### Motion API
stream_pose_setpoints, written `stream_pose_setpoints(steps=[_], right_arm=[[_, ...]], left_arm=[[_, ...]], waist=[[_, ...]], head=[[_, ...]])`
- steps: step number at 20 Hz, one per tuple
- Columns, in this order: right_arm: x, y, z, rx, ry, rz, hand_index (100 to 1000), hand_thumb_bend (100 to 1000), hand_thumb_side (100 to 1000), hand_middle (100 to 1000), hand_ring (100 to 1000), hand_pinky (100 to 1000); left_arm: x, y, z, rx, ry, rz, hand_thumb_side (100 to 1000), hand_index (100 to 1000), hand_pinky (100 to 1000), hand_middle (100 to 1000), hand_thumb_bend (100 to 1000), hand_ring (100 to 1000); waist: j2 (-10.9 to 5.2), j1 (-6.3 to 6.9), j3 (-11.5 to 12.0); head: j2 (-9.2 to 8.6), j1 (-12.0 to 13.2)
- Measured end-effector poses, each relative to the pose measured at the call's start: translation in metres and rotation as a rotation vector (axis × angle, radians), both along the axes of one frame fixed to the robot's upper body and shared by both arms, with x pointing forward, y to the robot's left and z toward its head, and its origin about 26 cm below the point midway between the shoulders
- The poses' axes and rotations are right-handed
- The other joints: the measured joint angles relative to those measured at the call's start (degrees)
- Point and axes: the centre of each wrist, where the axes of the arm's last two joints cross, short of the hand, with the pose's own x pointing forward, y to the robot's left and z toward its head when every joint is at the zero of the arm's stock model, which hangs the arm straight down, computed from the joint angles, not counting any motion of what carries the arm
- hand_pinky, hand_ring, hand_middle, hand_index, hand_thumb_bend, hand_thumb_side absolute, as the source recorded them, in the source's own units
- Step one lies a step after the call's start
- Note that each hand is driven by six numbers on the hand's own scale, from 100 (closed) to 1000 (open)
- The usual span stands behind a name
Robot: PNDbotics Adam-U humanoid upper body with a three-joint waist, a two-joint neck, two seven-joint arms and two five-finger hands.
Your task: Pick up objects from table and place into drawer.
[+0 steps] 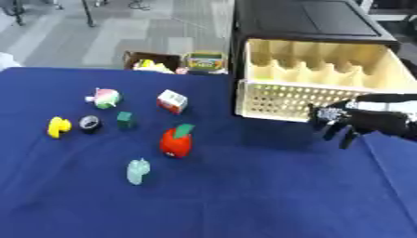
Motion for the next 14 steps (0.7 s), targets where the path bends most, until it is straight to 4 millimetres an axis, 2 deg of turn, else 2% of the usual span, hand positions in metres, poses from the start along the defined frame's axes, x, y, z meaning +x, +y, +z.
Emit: stream_pose_setpoints(steps=[7, 14], right_arm=[[0.017, 0.0, 0.002, 0.011, -0.009, -0.049, 896, 100, 1000, 850, 824, 716], [0.025, 0.003, 0.006, 0.02, -0.04, -0.091, 892, 100, 1000, 848, 827, 724]], left_arm=[[0.0, 0.0, -0.001, -0.009, 0.001, 0.0, 649, 796, 487, 511, 100, 535], [0.0, 0.0, -0.002, -0.012, -0.001, 0.002, 649, 794, 488, 510, 100, 535]], waist=[[0.08, -0.01, 0.8], [0.23, 0.0, 1.2]], head=[[-0.44, -0.5], [-0.55, -0.7]])
